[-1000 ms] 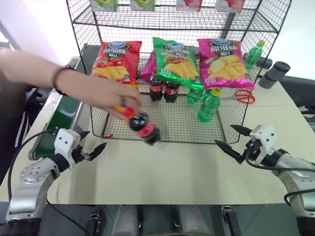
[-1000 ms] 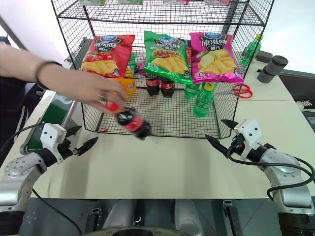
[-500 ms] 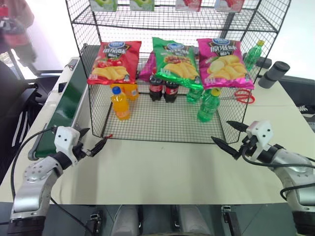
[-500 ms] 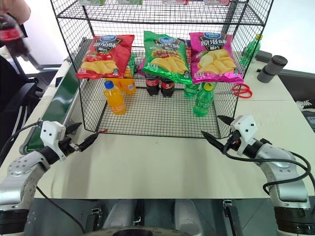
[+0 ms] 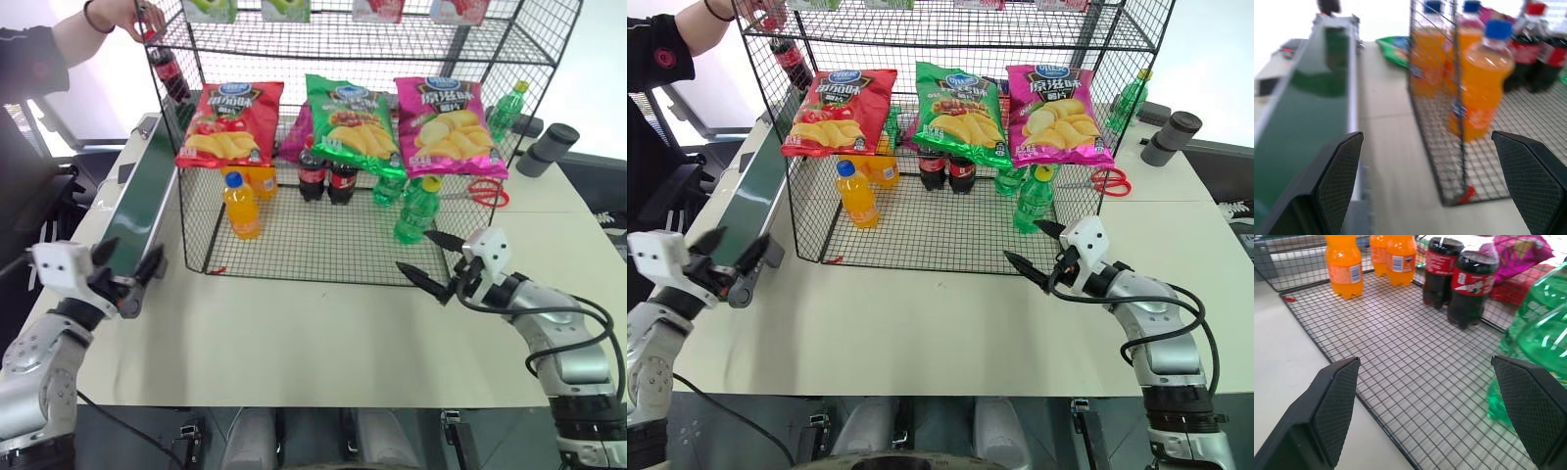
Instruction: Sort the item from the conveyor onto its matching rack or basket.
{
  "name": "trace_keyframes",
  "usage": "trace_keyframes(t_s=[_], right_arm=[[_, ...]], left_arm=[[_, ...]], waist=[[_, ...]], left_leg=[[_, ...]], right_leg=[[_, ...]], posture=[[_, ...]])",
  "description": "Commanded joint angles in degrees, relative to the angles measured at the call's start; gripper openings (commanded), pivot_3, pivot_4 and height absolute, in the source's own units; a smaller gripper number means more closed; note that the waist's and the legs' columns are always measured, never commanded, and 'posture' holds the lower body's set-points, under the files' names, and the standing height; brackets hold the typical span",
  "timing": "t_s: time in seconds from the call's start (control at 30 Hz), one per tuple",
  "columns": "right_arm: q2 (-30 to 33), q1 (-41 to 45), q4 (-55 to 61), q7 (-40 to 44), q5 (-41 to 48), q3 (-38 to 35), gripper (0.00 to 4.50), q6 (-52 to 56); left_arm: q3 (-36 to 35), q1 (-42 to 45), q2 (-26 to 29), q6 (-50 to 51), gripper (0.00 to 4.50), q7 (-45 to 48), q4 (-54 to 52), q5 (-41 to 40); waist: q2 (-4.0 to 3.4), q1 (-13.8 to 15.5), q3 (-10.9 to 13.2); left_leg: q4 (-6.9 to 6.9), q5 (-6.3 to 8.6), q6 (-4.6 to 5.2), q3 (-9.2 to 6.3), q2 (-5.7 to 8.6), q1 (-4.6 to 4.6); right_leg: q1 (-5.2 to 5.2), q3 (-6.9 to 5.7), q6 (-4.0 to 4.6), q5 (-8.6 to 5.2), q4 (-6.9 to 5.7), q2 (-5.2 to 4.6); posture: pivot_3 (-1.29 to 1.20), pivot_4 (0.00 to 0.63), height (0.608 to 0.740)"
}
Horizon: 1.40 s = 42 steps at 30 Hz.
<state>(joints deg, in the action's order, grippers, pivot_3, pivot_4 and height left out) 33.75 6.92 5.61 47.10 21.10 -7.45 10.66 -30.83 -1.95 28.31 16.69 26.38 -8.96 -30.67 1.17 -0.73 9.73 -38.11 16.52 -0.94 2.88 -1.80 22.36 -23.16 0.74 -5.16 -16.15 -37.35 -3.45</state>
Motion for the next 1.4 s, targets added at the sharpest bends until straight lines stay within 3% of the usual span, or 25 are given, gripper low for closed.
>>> trace_keyframes(t_s=[0.03, 0.43, 1.4], right_arm=[[-1.8, 1.0, 0.8, -0.1, -0.2, 1.7, 4.46, -1.2], [-7.2, 0.5, 3.9, -5.1, -1.7, 4.5, 4.46, -1.2], [-13.3, -2.4, 17.1, -6.0, 1.7, 15.1, 4.46, 3.0]], left_arm=[[-2.2, 2.2, -2.2, -3.4, 4.50, -7.2, 0.8, 2.8], [2.0, 5.3, -5.5, -8.9, 4.50, -13.0, 5.0, 10.6], [2.9, 9.3, -5.3, -15.3, 4.50, -13.0, 14.9, 12.7]], waist=[[0.02, 0.0, 0.0], [0.06, -0.1, 0.0], [0.09, -0.1, -0.1]], left_leg=[[-0.01, 0.00, 0.00, -0.01, 0.00, 0.00], [-0.01, 0.00, 0.00, 0.00, 0.00, 0.00], [-0.01, 0.00, 0.00, -0.02, 0.00, 0.01]], right_leg=[[0.00, 0.00, 0.00, 0.00, -0.02, 0.00], [-0.01, -0.01, -0.01, 0.01, -0.05, 0.01], [-0.03, -0.03, -0.02, 0.01, -0.04, -0.02]], posture=[[0.00, 0.150, 0.740], [0.00, 0.150, 0.740], [0.00, 0.150, 0.740]])
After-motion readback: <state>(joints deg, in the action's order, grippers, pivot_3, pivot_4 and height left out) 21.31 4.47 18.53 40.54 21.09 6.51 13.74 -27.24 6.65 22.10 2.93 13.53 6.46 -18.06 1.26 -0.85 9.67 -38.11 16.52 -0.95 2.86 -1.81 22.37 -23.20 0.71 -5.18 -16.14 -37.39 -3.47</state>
